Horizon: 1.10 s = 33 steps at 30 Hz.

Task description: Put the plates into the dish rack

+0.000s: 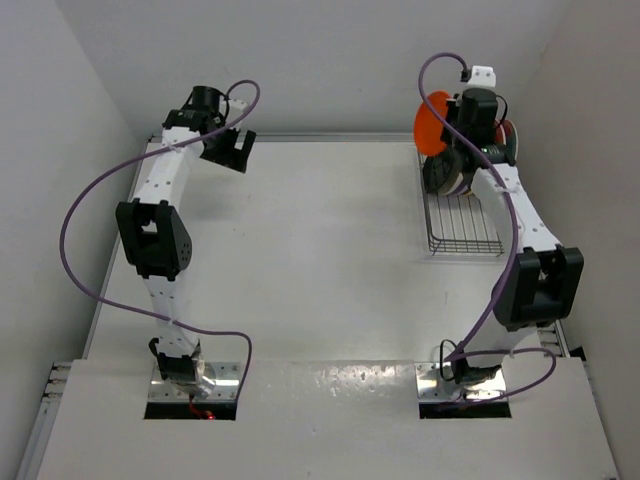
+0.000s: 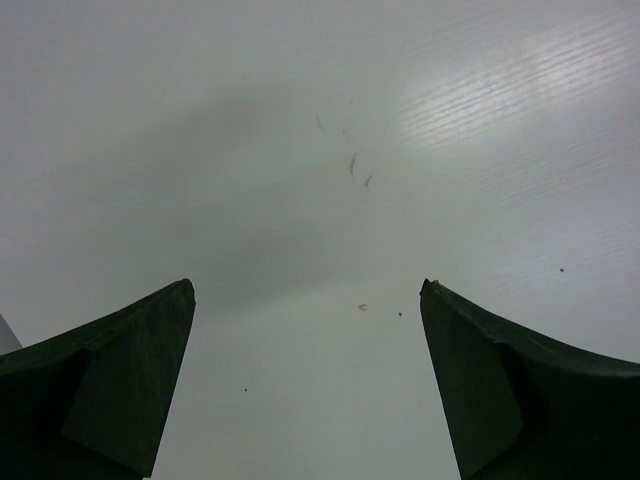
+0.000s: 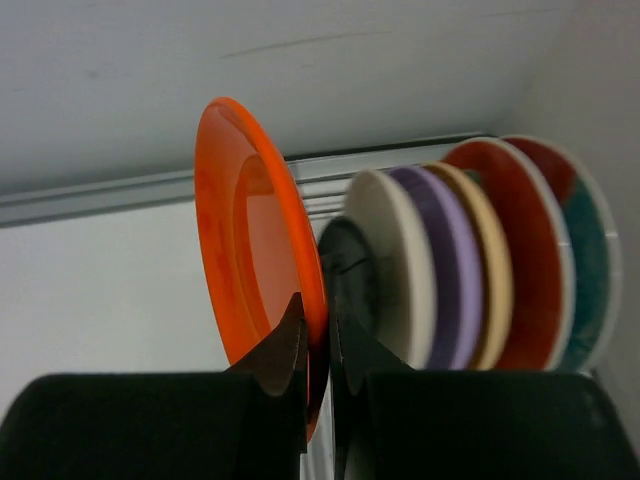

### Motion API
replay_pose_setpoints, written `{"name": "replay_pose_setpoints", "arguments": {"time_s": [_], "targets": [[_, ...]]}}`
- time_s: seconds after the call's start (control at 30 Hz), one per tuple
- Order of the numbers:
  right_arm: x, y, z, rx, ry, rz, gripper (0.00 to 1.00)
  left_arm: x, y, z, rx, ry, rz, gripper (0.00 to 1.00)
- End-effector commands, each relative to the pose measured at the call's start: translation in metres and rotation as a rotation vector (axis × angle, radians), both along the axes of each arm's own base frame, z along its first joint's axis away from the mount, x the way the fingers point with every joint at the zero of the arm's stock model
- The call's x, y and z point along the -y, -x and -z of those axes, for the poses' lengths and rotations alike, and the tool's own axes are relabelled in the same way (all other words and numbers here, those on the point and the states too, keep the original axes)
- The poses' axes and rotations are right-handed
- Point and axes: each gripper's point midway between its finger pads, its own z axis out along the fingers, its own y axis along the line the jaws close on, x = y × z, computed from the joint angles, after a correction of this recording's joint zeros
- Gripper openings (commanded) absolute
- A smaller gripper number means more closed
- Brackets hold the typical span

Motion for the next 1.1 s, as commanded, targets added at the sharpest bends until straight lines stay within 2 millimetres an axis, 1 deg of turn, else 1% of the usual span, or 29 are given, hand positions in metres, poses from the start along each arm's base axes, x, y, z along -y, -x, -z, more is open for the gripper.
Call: {"name": "replay_pose_setpoints", "arguments": {"time_s": [0.0, 0.03, 0.07, 0.1, 0.13, 0.17, 0.2, 0.23, 0.27, 0.3, 0.33, 0.37, 0.43, 0.53, 0.57, 0.6, 0.63, 0.67, 0.77, 0.87, 0.93, 0.97, 1.03, 1.07], "targets": [[0.047, -0.006, -0.017, 0.005, 0.223, 0.213, 0.0, -0.003, 0.001, -0.005, 0.016, -0.01, -0.027, 1.0], [0.055, -0.005, -0.017, 0.001, 0.249, 0.263, 0.0, -0.003, 0.001, -0.005, 0.016, -0.01, -0.027, 1.0], [0.056, -0.012, -0.008, -0.022, 0.27, 0.262, 0.0, -0.003, 0.001, -0.005, 0.016, -0.01, -0.027, 1.0], [0.055, -0.014, 0.0, -0.033, 0.271, 0.26, 0.0, -0.003, 0.001, -0.005, 0.016, -0.01, -0.027, 1.0], [0.057, -0.015, 0.002, -0.034, 0.274, 0.271, 0.0, -0.003, 0.001, -0.005, 0.017, -0.016, -0.02, 1.0], [0.057, -0.015, 0.008, -0.044, 0.275, 0.274, 0.0, -0.003, 0.001, -0.005, 0.017, -0.016, -0.02, 1.0], [0.045, -0.023, 0.015, -0.031, 0.27, 0.258, 0.0, -0.005, 0.0, -0.005, 0.018, -0.023, -0.026, 1.0], [0.059, -0.021, 0.02, -0.038, 0.277, 0.3, 0.0, -0.005, 0.0, -0.005, 0.018, -0.023, -0.026, 1.0], [0.06, -0.021, 0.03, -0.051, 0.282, 0.305, 0.0, -0.005, 0.003, -0.006, 0.018, -0.023, -0.026, 1.0], [0.06, -0.024, 0.035, -0.049, 0.287, 0.31, 0.0, -0.005, 0.003, -0.006, 0.018, -0.023, -0.026, 1.0], [0.062, -0.026, 0.044, -0.066, 0.292, 0.315, 0.0, -0.005, 0.004, -0.003, 0.009, -0.024, -0.026, 1.0], [0.061, -0.03, 0.045, -0.064, 0.29, 0.316, 0.0, -0.005, 0.004, -0.003, 0.009, -0.024, -0.026, 1.0], [0.059, -0.035, 0.054, -0.08, 0.29, 0.309, 0.0, -0.005, 0.004, -0.003, 0.01, -0.029, -0.018, 1.0], [0.048, -0.04, 0.07, -0.103, 0.296, 0.274, 0.0, -0.005, 0.005, 0.0, 0.001, -0.03, -0.018, 1.0], [0.047, -0.039, 0.075, -0.119, 0.305, 0.265, 0.0, -0.005, 0.005, 0.0, 0.001, -0.03, -0.018, 1.0], [0.046, -0.037, 0.086, -0.142, 0.315, 0.259, 0.0, -0.005, 0.005, 0.0, 0.001, -0.03, -0.018, 1.0], [0.04, -0.04, 0.092, -0.138, 0.335, 0.237, 0.0, -0.005, 0.005, 0.0, 0.001, -0.03, -0.018, 1.0], [0.038, -0.039, 0.096, -0.141, 0.342, 0.233, 0.0, -0.005, 0.005, 0.0, 0.001, -0.03, -0.018, 1.0], [0.036, -0.038, 0.117, -0.189, 0.363, 0.232, 0.0, -0.005, 0.005, 0.0, 0.001, -0.03, -0.018, 1.0], [0.035, -0.035, 0.129, -0.222, 0.378, 0.233, 0.0, -0.005, 0.005, 0.0, 0.001, -0.03, -0.018, 1.0], [0.032, -0.034, 0.132, -0.227, 0.384, 0.23, 0.0, -0.005, 0.005, 0.0, 0.001, -0.03, -0.018, 1.0], [0.033, -0.034, 0.134, -0.241, 0.427, 0.22, 0.0, -0.005, 0.005, 0.0, 0.001, -0.03, -0.018, 1.0], [0.027, -0.032, 0.136, -0.249, 0.454, 0.202, 0.0, -0.005, 0.005, 0.0, 0.001, -0.03, -0.018, 1.0], [0.026, -0.032, 0.139, -0.255, 0.457, 0.199, 0.03, -0.005, 0.005, 0.0, 0.001, -0.03, -0.018, 1.0]]}}
